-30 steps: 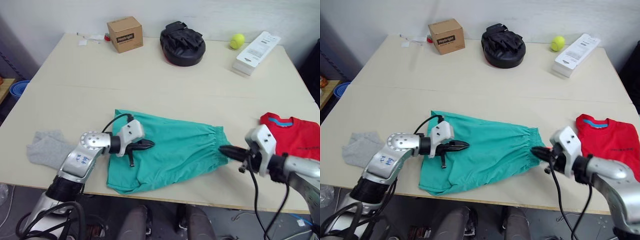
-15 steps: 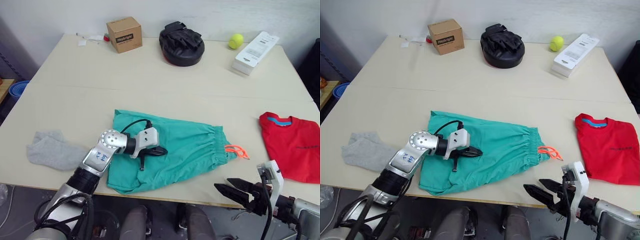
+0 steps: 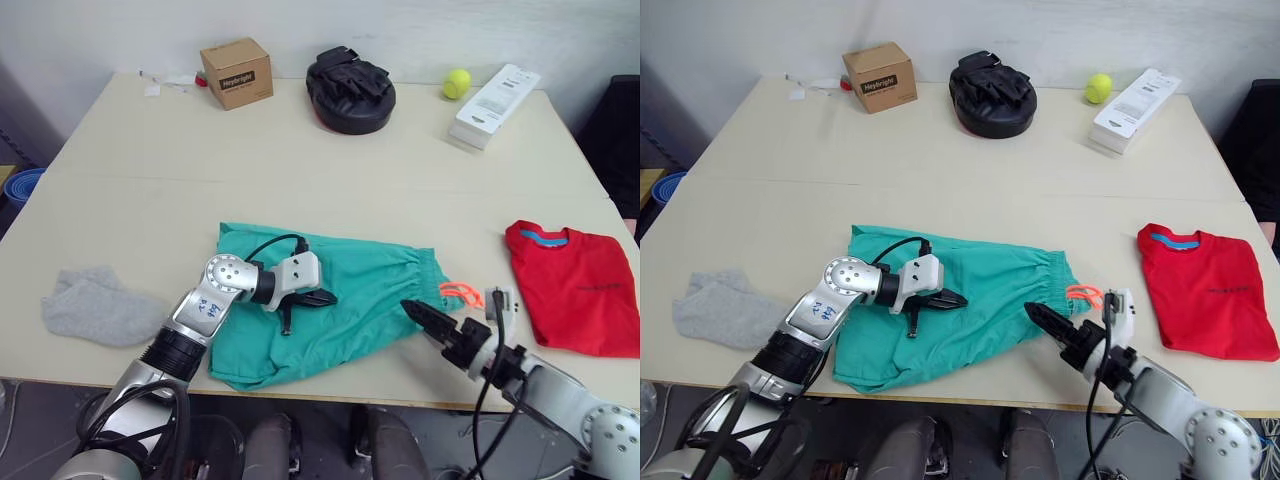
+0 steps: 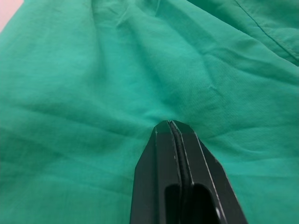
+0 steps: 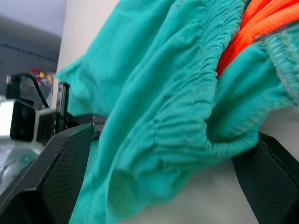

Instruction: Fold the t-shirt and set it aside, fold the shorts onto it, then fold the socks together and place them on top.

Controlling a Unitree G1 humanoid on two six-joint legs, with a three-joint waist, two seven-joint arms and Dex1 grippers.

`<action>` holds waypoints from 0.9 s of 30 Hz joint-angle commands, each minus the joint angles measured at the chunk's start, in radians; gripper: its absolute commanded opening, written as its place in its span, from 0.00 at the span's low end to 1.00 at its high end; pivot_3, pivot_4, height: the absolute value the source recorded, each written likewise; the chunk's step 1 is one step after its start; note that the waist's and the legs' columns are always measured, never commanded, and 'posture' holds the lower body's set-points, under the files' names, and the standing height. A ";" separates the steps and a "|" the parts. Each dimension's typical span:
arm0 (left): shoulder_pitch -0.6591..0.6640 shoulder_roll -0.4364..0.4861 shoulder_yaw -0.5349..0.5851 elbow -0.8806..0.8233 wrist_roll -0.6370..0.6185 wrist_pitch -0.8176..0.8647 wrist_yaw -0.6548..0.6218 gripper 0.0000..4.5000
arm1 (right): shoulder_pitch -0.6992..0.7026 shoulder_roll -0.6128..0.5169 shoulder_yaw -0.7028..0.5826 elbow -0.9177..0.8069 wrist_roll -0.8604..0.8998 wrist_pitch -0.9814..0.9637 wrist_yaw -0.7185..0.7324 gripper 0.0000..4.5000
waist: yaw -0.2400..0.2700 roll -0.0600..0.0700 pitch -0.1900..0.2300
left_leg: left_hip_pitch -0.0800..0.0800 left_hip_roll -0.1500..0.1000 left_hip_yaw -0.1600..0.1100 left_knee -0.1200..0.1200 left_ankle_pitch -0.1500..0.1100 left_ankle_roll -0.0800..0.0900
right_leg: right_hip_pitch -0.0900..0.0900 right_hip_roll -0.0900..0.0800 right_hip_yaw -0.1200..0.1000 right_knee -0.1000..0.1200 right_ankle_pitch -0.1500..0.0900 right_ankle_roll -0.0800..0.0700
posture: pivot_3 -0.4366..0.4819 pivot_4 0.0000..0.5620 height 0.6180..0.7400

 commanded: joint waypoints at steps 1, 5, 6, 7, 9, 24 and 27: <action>0.010 0.013 0.001 0.005 0.033 0.001 0.014 0.00 | -0.021 0.012 0.065 0.059 -0.043 -0.018 -0.024 1.00 | -0.004 0.000 0.000 | 0.000 0.000 0.000 0.000 0.000 0.000 | 0.000 0.000 0.000 0.000 0.000 0.000 | 0.48 0.27 1.00; 0.019 0.025 0.011 0.012 0.042 -0.004 0.032 0.00 | -0.033 -0.013 0.081 0.050 -0.076 -0.030 0.020 0.77 | -0.005 0.000 0.000 | 0.000 0.000 0.000 0.000 0.001 0.002 | 0.000 0.000 0.000 0.000 0.000 0.000 | 0.48 0.27 1.00; 0.022 0.028 0.014 0.011 0.041 -0.003 0.036 0.00 | -0.035 -0.018 0.083 0.046 -0.089 -0.033 0.031 0.69 | -0.005 0.000 0.000 | 0.000 0.000 0.000 0.000 0.001 0.002 | 0.000 0.000 0.000 0.000 0.000 0.000 | 0.48 0.27 1.00; 0.027 0.030 0.020 0.007 0.039 0.002 0.043 0.00 | -0.042 -0.023 0.081 0.044 -0.098 -0.039 0.043 0.62 | -0.005 0.000 0.000 | -0.001 0.000 0.000 -0.001 0.001 0.002 | -0.001 0.000 0.000 0.000 0.000 0.000 | 0.48 0.27 1.00; 0.034 0.036 0.030 -0.002 0.035 0.009 0.050 0.00 | -0.052 -0.026 0.080 0.039 -0.107 -0.050 0.054 0.46 | -0.006 0.001 0.000 | -0.001 0.000 0.000 -0.001 0.001 0.002 | -0.001 0.000 0.000 0.000 0.000 0.000 | 0.48 0.27 1.00; 0.077 0.026 0.060 -0.117 0.032 0.158 0.141 0.00 | -0.242 -0.125 0.144 0.018 -0.326 -0.090 0.272 0.01 | 0.024 0.007 0.004 | -0.006 -0.001 0.000 -0.001 0.001 0.003 | -0.005 0.000 0.000 -0.002 0.000 0.001 | 0.48 0.27 1.00; 0.044 -0.015 0.052 -0.049 0.054 0.138 0.173 0.00 | -0.297 -0.151 0.175 0.007 -0.400 -0.107 0.357 0.01 | 0.022 0.007 0.004 | -0.006 -0.001 0.000 -0.001 0.001 0.003 | -0.004 0.000 0.000 -0.003 0.001 0.001 | 0.48 0.27 1.00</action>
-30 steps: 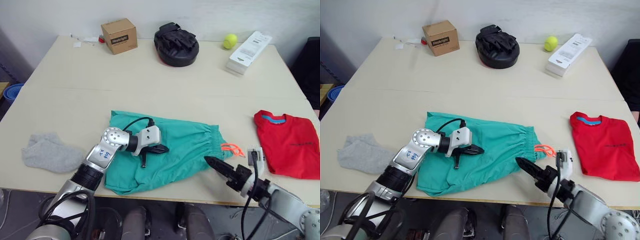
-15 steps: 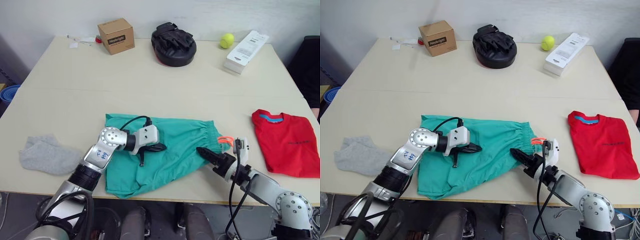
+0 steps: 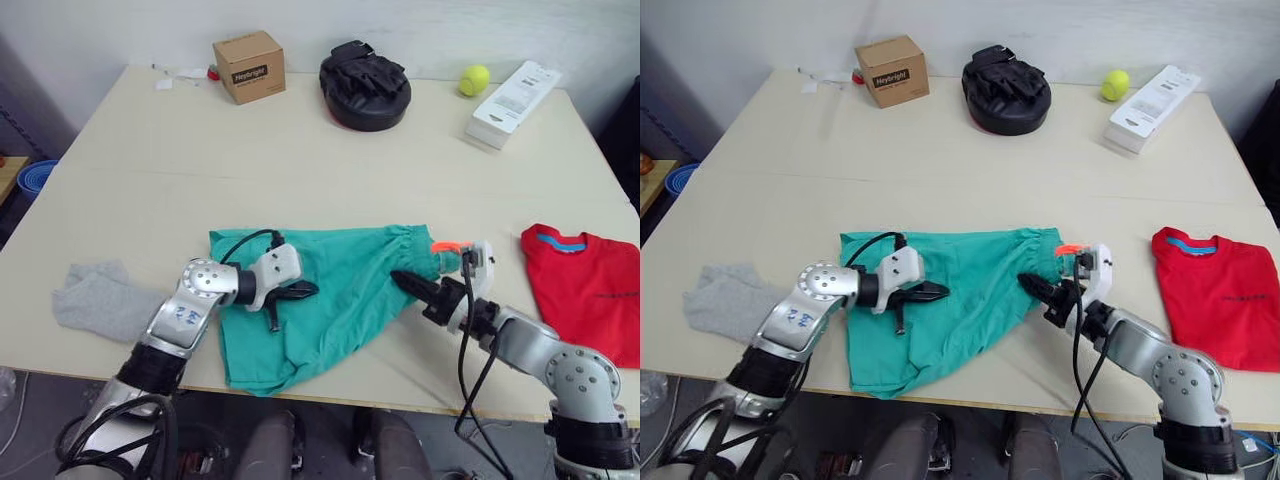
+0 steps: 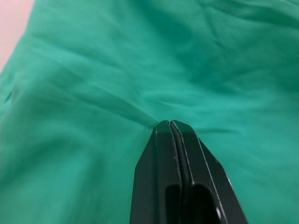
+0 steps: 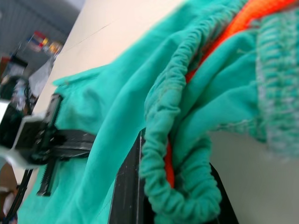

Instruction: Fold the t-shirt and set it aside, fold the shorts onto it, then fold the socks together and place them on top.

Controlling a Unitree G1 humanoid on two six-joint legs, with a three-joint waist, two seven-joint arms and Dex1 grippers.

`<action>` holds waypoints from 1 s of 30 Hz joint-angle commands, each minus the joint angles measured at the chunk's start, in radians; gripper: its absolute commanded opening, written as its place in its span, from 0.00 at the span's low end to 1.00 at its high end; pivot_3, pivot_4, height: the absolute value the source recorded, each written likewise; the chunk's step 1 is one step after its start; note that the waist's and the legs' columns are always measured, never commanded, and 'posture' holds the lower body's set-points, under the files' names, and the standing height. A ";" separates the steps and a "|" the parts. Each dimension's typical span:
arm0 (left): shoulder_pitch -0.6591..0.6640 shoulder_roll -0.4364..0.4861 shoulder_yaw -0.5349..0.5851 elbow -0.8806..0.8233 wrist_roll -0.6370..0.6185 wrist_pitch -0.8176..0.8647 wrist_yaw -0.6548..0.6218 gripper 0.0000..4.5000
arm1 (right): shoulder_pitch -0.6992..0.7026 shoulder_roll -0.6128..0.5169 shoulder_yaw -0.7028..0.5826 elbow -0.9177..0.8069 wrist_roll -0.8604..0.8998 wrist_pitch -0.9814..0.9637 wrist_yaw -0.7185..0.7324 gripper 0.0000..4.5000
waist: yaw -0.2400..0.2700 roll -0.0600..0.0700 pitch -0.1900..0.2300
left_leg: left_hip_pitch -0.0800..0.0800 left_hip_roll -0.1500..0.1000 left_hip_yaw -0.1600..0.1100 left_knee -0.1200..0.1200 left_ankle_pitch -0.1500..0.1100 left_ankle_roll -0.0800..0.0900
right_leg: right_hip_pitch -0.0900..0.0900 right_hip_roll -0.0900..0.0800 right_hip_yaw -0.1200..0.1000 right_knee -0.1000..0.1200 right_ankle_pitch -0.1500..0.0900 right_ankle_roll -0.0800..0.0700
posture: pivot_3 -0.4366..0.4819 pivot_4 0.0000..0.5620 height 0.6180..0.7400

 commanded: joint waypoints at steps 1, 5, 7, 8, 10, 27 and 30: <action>-0.024 -0.031 -0.023 0.090 0.045 -0.009 0.046 0.00 | -0.058 -0.032 0.026 -0.045 -0.077 -0.038 0.116 0.01 | -0.002 0.000 0.000 | 0.000 0.000 0.000 0.000 0.000 0.000 | 0.000 0.000 0.000 0.000 0.000 0.000 | 0.48 0.27 1.00; -0.056 -0.047 -0.011 0.147 0.042 -0.019 0.059 0.00 | -0.168 -0.075 0.112 -0.089 -0.202 -0.082 0.263 0.01 | -0.007 0.000 0.000 | 0.000 0.000 0.000 0.000 0.000 0.000 | 0.000 0.000 0.000 0.001 0.000 0.000 | 0.48 0.27 1.00; -0.054 -0.040 0.000 0.152 0.036 -0.020 0.059 0.00 | -0.223 -0.086 0.170 -0.100 -0.274 -0.106 0.326 0.01 | -0.007 0.000 0.000 | 0.001 0.000 0.000 0.000 0.001 0.000 | 0.000 0.001 0.000 0.002 0.000 0.000 | 0.48 0.27 1.00; -0.049 -0.036 0.008 0.147 0.030 -0.015 0.058 0.00 | -0.245 -0.089 0.199 -0.103 -0.310 -0.123 0.360 0.01 | -0.007 0.000 0.000 | 0.001 0.000 0.000 0.000 0.001 -0.001 | 0.000 0.001 0.000 0.002 0.000 0.000 | 0.48 0.27 1.00; -0.030 -0.021 0.020 0.129 0.022 -0.006 0.053 0.00 | -0.288 -0.097 0.272 -0.109 -0.395 -0.170 0.442 0.01 | -0.008 0.000 0.000 | 0.001 0.000 0.000 0.000 0.001 -0.001 | 0.000 0.001 -0.001 0.002 0.000 0.000 | 0.48 0.27 1.00; 0.044 0.093 0.377 0.002 -0.126 0.131 0.184 0.00 | -0.422 -0.082 0.573 0.096 -0.894 -0.583 0.892 0.01 | -0.022 -0.003 0.001 | 0.001 0.000 0.000 0.000 0.002 -0.003 | 0.000 0.002 -0.001 0.002 0.000 0.000 | 0.48 0.27 1.00; 0.053 0.148 0.448 -0.004 -0.160 0.167 0.183 0.00 | -0.461 -0.066 0.581 0.144 -0.922 -0.636 0.968 0.01 | -0.030 -0.003 0.001 | 0.001 0.000 0.000 0.000 0.002 -0.003 | 0.000 0.002 -0.001 0.005 0.000 0.000 | 0.48 0.27 1.00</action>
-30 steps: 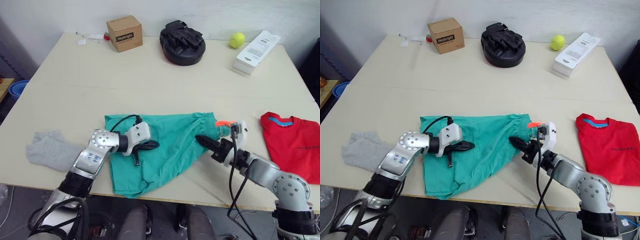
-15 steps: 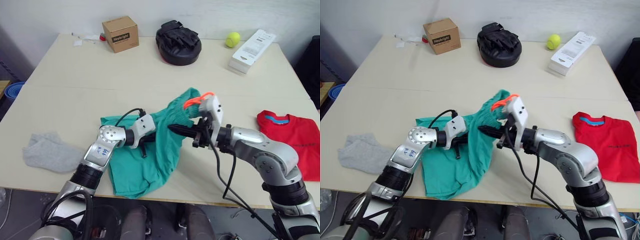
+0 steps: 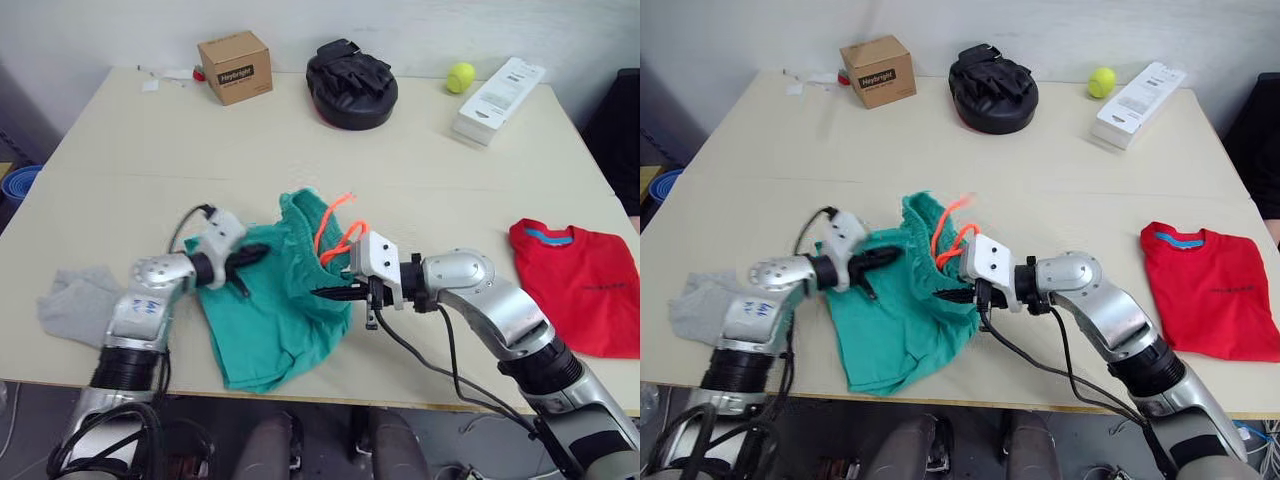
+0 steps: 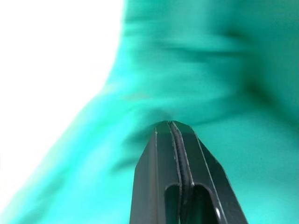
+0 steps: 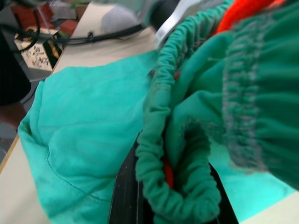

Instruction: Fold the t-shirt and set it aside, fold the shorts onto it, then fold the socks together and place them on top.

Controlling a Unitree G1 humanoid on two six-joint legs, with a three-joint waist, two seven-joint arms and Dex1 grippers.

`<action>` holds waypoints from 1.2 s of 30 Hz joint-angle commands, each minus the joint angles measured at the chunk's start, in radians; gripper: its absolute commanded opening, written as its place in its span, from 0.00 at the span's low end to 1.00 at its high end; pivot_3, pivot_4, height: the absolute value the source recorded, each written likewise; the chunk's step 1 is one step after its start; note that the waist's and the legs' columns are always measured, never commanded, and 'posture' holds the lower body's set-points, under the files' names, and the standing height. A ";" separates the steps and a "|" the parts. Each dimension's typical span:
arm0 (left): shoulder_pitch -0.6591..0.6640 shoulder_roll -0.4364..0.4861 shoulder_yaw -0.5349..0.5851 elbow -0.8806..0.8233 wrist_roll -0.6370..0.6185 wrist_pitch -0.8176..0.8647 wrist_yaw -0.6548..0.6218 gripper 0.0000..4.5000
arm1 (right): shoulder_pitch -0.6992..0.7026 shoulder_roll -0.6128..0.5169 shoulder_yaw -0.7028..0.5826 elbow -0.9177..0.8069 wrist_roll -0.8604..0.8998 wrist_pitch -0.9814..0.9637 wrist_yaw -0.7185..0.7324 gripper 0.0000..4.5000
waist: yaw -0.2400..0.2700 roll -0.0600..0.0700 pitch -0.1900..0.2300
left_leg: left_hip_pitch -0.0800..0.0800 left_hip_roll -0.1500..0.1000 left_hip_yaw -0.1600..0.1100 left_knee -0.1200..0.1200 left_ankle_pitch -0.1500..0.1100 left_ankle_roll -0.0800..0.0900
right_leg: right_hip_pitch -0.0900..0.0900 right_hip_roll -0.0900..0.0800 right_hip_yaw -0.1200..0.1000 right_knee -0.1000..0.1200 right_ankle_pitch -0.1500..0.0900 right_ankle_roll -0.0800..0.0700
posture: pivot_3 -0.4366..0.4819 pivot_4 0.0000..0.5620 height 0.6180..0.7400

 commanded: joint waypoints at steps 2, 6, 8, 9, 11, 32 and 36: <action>0.007 0.069 0.098 -0.028 -0.049 0.034 0.006 0.00 | -0.079 0.038 0.011 0.056 -0.032 -0.084 0.102 0.01 | -0.002 0.000 0.000 | 0.000 0.000 0.000 0.000 0.000 0.000 | 0.000 0.000 0.000 0.000 0.000 0.000 | 0.48 0.27 1.00; 0.041 0.092 0.129 -0.066 -0.063 0.057 0.021 0.00 | -0.154 0.086 0.027 0.121 -0.052 -0.116 0.174 0.01 | -0.004 0.000 0.000 | 0.000 0.000 0.000 0.000 0.000 0.000 | 0.000 0.001 0.000 0.000 0.000 0.000 | 0.48 0.27 1.00; 0.044 0.095 0.133 -0.082 -0.070 0.072 0.029 0.00 | -0.182 0.111 0.038 0.142 -0.054 -0.114 0.210 0.01 | -0.001 0.000 0.000 | 0.000 0.000 0.000 0.000 0.000 0.000 | 0.000 0.001 0.000 0.000 0.000 0.000 | 0.48 0.27 1.00; 0.049 0.099 0.133 -0.088 -0.071 0.073 0.031 0.00 | -0.195 0.124 0.047 0.154 -0.058 -0.116 0.227 0.01 | 0.000 0.000 0.000 | -0.001 0.000 -0.001 0.000 0.000 -0.001 | 0.000 0.001 -0.001 0.000 0.000 0.000 | 0.48 0.27 1.00; 0.056 0.108 0.132 -0.093 -0.068 0.074 0.036 0.00 | -0.215 0.148 0.061 0.177 -0.070 -0.128 0.258 0.06 | -0.003 -0.001 0.000 | -0.001 0.000 -0.001 0.000 0.000 -0.001 | 0.000 0.001 -0.001 0.000 0.000 0.000 | 0.48 0.27 1.00; 0.133 0.272 0.148 -0.379 -0.273 0.208 -0.137 0.00 | -0.194 0.212 -0.143 0.248 0.030 -0.022 0.239 0.78 | -0.005 0.000 0.000 | -0.001 0.000 -0.001 0.000 -0.001 -0.005 | -0.001 0.001 0.000 0.000 0.000 0.000 | 0.48 0.27 1.00; 0.178 0.294 0.062 -0.427 -0.242 0.169 -0.175 0.00 | -0.142 0.226 -0.108 0.232 -0.018 -0.052 0.202 0.50 | -0.007 0.000 0.000 | 0.000 0.000 0.000 -0.002 -0.001 -0.005 | -0.001 0.002 0.001 0.000 -0.001 -0.001 | 0.48 0.27 1.00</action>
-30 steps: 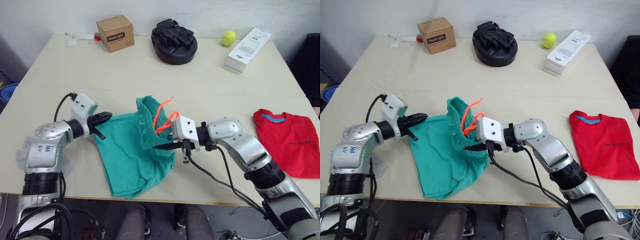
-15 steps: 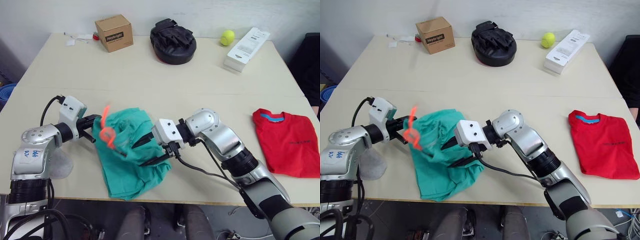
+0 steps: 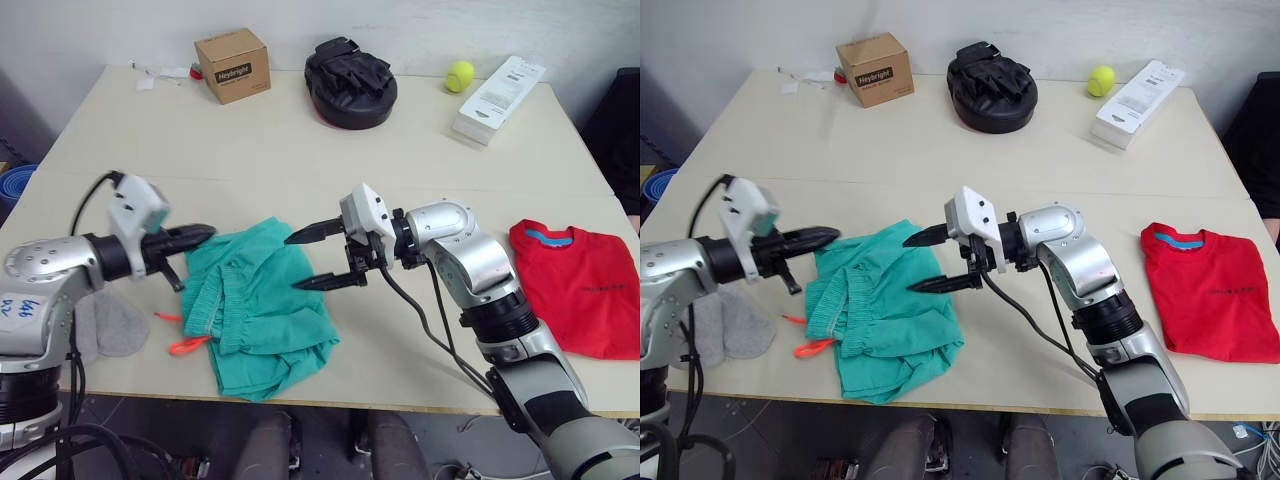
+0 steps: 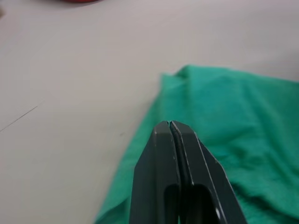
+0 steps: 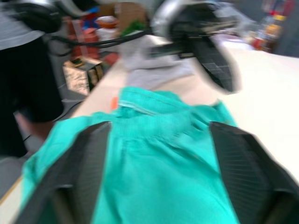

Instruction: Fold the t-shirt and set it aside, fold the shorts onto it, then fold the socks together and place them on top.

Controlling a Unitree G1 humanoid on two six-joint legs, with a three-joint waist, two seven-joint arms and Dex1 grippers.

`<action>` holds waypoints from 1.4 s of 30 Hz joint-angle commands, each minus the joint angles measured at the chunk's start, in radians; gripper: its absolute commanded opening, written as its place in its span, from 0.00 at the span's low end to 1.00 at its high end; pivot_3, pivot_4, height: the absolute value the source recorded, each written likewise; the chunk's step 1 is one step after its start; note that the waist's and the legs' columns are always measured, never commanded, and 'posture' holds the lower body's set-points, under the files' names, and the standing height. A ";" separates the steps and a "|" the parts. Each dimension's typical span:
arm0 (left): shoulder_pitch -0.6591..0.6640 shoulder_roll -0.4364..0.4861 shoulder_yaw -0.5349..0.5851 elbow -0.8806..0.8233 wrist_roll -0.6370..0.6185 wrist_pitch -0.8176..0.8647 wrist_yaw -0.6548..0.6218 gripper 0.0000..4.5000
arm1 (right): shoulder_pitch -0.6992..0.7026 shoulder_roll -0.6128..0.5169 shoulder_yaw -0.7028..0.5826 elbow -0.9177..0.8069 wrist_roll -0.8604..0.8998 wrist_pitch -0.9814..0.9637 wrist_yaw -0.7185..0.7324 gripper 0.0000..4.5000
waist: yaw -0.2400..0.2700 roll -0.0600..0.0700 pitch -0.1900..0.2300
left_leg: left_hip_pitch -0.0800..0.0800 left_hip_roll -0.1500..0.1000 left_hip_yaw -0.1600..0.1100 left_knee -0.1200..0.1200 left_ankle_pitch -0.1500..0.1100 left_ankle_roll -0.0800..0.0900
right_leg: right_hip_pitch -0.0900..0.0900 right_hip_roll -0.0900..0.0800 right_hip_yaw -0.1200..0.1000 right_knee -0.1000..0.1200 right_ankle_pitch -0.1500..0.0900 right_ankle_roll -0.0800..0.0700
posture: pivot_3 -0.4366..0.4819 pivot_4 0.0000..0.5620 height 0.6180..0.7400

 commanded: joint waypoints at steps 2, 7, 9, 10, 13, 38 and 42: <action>0.073 0.064 -0.116 -0.025 0.086 -0.096 -0.059 0.00 | 0.058 0.043 0.066 -0.014 -0.072 -0.058 -0.053 0.36 | -0.009 0.000 0.000 | 0.000 0.000 0.002 -0.001 0.000 0.000 | -0.001 0.001 0.000 0.000 0.000 0.000 | 0.48 0.27 1.00; 0.151 0.140 -0.233 0.028 0.222 -0.229 -0.102 0.00 | 0.085 0.114 0.192 0.086 -0.215 -0.216 -0.082 0.01 | -0.023 -0.001 0.000 | 0.000 0.000 0.009 -0.010 0.007 -0.003 | -0.008 0.001 0.004 0.002 -0.001 -0.001 | 0.48 0.27 1.00; 0.160 0.144 -0.259 0.049 0.262 -0.254 -0.093 0.00 | 0.081 0.135 0.236 0.144 -0.262 -0.274 -0.082 0.01 | -0.023 -0.001 0.000 | 0.000 0.000 0.009 -0.010 0.009 -0.004 | -0.010 0.001 0.004 0.005 -0.002 -0.003 | 0.48 0.27 1.00; 0.161 0.140 -0.268 0.057 0.274 -0.259 -0.088 0.00 | 0.077 0.142 0.257 0.179 -0.293 -0.309 -0.087 0.01 | -0.022 -0.001 0.000 | 0.000 0.000 0.009 -0.011 0.009 -0.005 | -0.010 0.001 0.004 0.006 -0.002 -0.004 | 0.48 0.27 1.00; 0.142 0.102 -0.300 0.098 0.314 -0.255 -0.045 0.00 | 0.060 0.137 0.317 0.302 -0.415 -0.456 -0.120 0.01 | -0.021 -0.001 0.000 | 0.003 0.000 0.009 -0.011 0.011 -0.006 | -0.010 0.000 0.005 0.010 -0.003 -0.005 | 0.48 0.27 1.00; 0.170 -0.015 -0.162 0.042 0.221 -0.149 0.054 0.00 | -0.188 0.259 0.136 0.478 -0.327 -0.337 -0.247 0.01 | -0.024 -0.001 -0.002 | 0.005 0.000 0.004 -0.012 0.013 -0.009 | -0.011 -0.003 0.003 0.020 -0.005 -0.009 | 0.48 0.27 1.00; 0.168 -0.036 -0.161 0.029 0.220 -0.144 0.078 0.00 | -0.263 0.352 0.159 0.714 -0.443 -0.407 -0.405 0.01 | -0.023 -0.001 -0.002 | 0.004 0.000 0.004 -0.012 0.014 -0.008 | -0.011 -0.003 0.004 0.020 -0.005 -0.009 | 0.48 0.27 1.00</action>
